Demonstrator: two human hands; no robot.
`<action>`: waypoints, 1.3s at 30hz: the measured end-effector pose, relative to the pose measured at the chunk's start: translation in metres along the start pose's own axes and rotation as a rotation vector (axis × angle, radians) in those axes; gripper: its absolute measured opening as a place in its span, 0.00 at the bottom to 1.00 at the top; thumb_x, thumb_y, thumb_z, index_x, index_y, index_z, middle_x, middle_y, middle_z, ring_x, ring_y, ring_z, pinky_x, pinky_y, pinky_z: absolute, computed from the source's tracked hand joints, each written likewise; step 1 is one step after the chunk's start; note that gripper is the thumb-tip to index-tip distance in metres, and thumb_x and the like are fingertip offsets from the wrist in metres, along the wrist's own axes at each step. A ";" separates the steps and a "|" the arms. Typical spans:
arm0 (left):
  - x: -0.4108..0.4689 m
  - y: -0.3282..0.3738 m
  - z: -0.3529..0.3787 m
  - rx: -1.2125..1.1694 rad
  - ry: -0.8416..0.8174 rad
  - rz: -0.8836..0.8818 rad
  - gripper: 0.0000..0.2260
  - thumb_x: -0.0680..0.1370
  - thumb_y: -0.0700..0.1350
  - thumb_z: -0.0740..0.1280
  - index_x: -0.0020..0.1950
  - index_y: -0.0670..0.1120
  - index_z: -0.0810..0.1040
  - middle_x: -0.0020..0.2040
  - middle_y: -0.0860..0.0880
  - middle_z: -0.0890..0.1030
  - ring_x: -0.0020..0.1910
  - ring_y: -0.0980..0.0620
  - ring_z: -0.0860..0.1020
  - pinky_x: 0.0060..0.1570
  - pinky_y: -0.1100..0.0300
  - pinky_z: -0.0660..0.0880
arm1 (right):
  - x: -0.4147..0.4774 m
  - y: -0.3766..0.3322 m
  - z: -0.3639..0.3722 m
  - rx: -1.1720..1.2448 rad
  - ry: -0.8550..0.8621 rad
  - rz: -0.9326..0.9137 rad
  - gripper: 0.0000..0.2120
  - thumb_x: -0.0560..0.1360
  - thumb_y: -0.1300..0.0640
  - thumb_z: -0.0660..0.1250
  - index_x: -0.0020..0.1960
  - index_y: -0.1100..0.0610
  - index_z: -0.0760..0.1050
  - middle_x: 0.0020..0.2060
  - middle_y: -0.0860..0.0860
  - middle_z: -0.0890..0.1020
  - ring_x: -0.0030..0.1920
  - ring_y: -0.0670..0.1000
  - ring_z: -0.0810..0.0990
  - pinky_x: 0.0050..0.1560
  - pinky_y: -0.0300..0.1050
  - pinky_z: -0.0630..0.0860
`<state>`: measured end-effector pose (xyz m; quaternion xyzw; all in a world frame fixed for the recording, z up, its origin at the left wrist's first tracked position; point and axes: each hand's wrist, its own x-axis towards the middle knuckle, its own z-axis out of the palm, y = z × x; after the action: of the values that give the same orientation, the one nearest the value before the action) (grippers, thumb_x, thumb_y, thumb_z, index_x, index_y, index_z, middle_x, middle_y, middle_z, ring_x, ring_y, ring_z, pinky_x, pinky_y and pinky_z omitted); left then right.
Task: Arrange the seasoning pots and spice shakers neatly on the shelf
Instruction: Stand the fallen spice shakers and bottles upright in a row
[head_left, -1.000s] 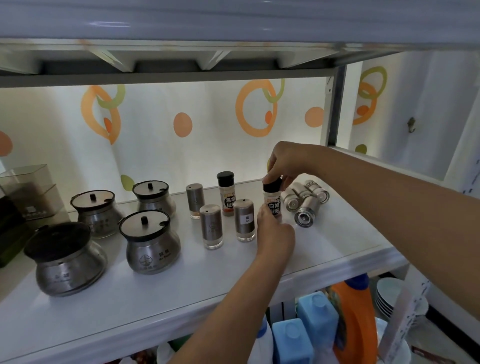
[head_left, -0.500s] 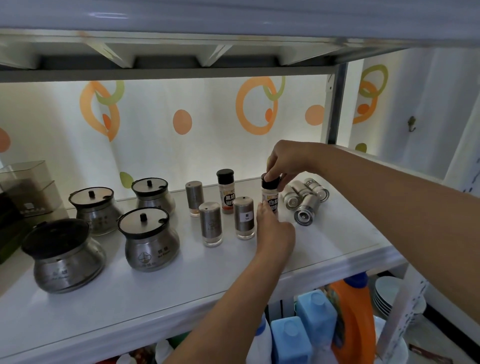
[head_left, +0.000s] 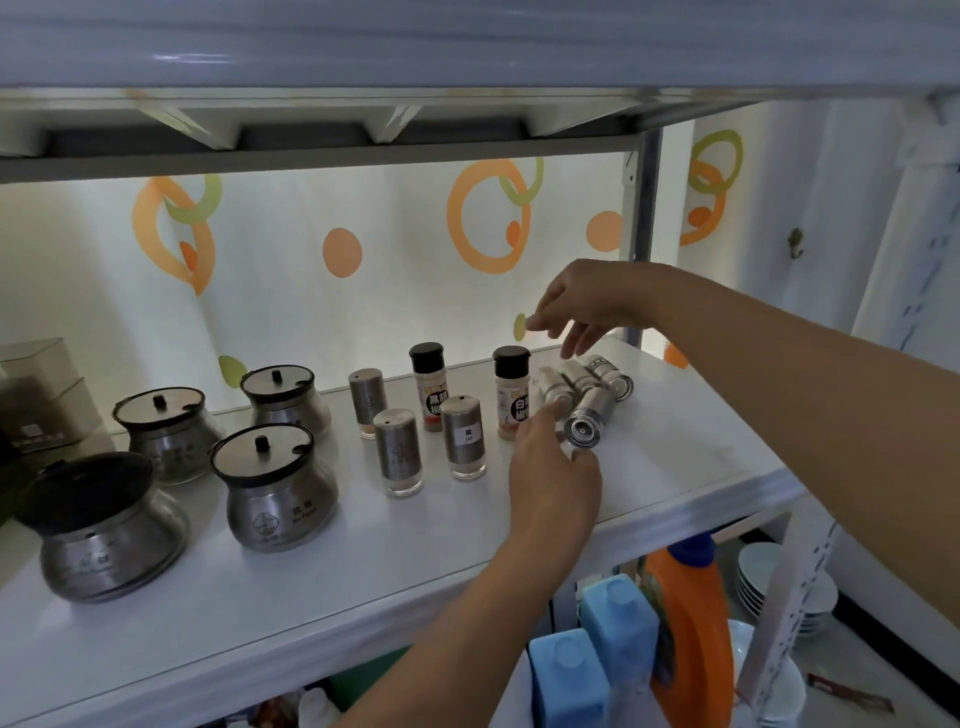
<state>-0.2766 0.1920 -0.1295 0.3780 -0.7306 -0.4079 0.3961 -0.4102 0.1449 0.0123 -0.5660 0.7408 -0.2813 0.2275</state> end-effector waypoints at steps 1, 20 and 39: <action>0.003 0.002 0.002 0.080 -0.006 0.061 0.23 0.76 0.38 0.63 0.71 0.50 0.70 0.67 0.49 0.73 0.61 0.50 0.75 0.59 0.57 0.74 | 0.000 0.009 -0.004 -0.011 0.038 0.031 0.15 0.77 0.57 0.70 0.57 0.67 0.77 0.50 0.63 0.82 0.40 0.59 0.85 0.37 0.45 0.82; 0.042 0.003 0.032 0.630 0.022 0.010 0.20 0.76 0.52 0.64 0.65 0.43 0.70 0.58 0.43 0.77 0.57 0.42 0.76 0.50 0.52 0.73 | -0.003 0.107 0.030 0.068 0.153 0.224 0.11 0.76 0.62 0.68 0.56 0.67 0.77 0.47 0.61 0.81 0.45 0.57 0.82 0.47 0.49 0.82; 0.034 -0.013 0.005 0.143 0.030 -0.023 0.17 0.75 0.48 0.70 0.63 0.48 0.74 0.58 0.50 0.80 0.57 0.50 0.77 0.53 0.59 0.71 | -0.031 0.102 0.015 0.413 -0.079 -0.123 0.15 0.78 0.60 0.67 0.63 0.56 0.77 0.51 0.59 0.82 0.38 0.51 0.78 0.40 0.43 0.76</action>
<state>-0.2913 0.1591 -0.1340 0.4196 -0.7476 -0.3535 0.3741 -0.4651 0.1928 -0.0672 -0.5622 0.6220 -0.4181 0.3496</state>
